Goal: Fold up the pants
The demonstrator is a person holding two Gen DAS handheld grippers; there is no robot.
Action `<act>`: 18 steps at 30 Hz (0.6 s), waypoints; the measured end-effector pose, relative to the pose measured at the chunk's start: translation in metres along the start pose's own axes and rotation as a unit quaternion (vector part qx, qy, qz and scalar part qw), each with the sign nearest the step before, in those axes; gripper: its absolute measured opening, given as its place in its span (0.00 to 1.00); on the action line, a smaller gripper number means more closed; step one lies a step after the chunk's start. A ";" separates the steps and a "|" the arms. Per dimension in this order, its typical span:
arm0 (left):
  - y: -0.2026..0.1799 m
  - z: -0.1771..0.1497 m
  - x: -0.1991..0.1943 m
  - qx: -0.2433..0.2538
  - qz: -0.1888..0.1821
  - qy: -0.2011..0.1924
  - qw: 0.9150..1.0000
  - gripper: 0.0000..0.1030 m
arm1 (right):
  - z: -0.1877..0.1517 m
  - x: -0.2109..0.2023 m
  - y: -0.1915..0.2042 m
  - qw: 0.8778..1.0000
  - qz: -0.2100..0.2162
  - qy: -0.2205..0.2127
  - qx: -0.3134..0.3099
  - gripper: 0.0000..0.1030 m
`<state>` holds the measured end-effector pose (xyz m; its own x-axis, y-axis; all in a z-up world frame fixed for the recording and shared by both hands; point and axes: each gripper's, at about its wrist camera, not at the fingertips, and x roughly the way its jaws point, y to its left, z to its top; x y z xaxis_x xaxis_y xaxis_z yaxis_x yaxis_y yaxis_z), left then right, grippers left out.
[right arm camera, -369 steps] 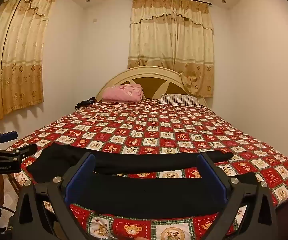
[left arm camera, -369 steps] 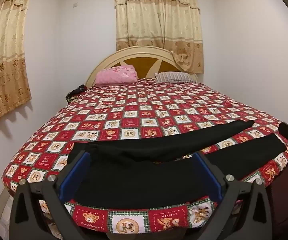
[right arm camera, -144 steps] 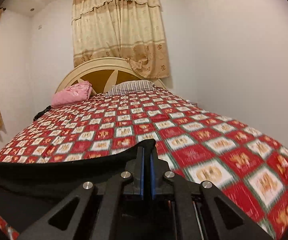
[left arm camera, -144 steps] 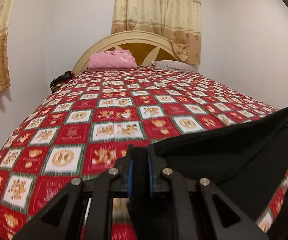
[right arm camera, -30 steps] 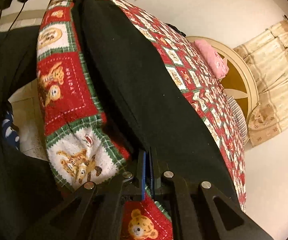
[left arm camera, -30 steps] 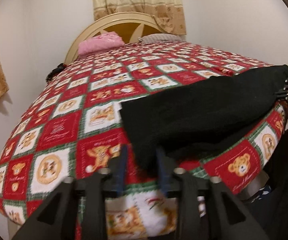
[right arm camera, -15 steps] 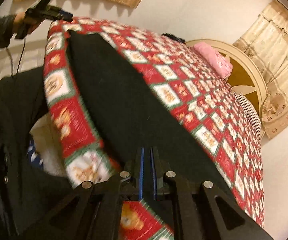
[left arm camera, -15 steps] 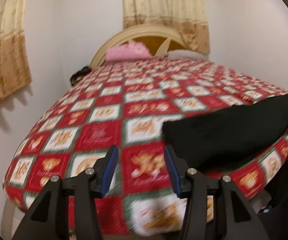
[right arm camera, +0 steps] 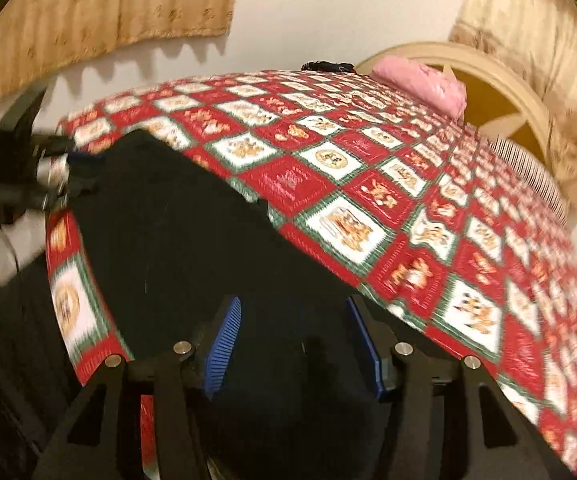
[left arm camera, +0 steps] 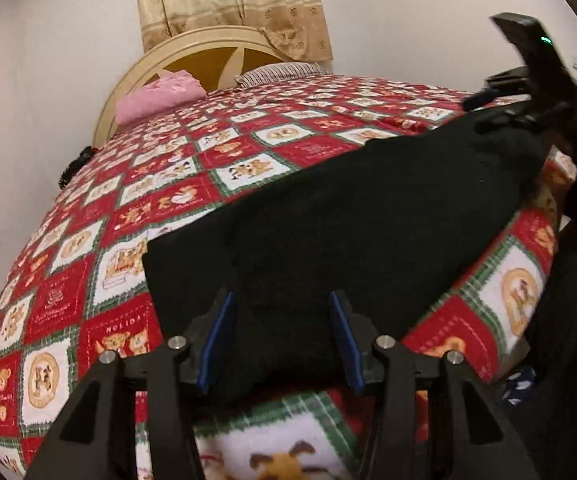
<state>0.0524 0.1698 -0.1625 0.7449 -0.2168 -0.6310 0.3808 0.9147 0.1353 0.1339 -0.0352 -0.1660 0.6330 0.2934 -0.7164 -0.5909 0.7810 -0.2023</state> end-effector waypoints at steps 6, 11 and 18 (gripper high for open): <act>0.011 0.012 -0.014 -0.026 0.013 -0.031 0.999 0.53 | 0.036 0.033 -0.024 0.991 0.062 -0.007 0.120 0.54; 0.005 0.025 -0.006 -0.030 0.005 -0.050 0.998 0.62 | 0.046 0.070 -0.031 0.975 0.108 0.012 0.194 0.54; -0.015 0.014 0.021 -0.001 0.002 -0.009 1.000 0.62 | 0.044 0.116 -0.036 0.942 0.187 0.057 0.272 0.35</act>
<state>0.0702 0.1471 -0.1669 0.7558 -0.2191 -0.6170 0.3763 0.9166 0.1355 0.2505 -0.0049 -0.2123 0.3551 0.5665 -0.7436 -0.3986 0.8113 0.4277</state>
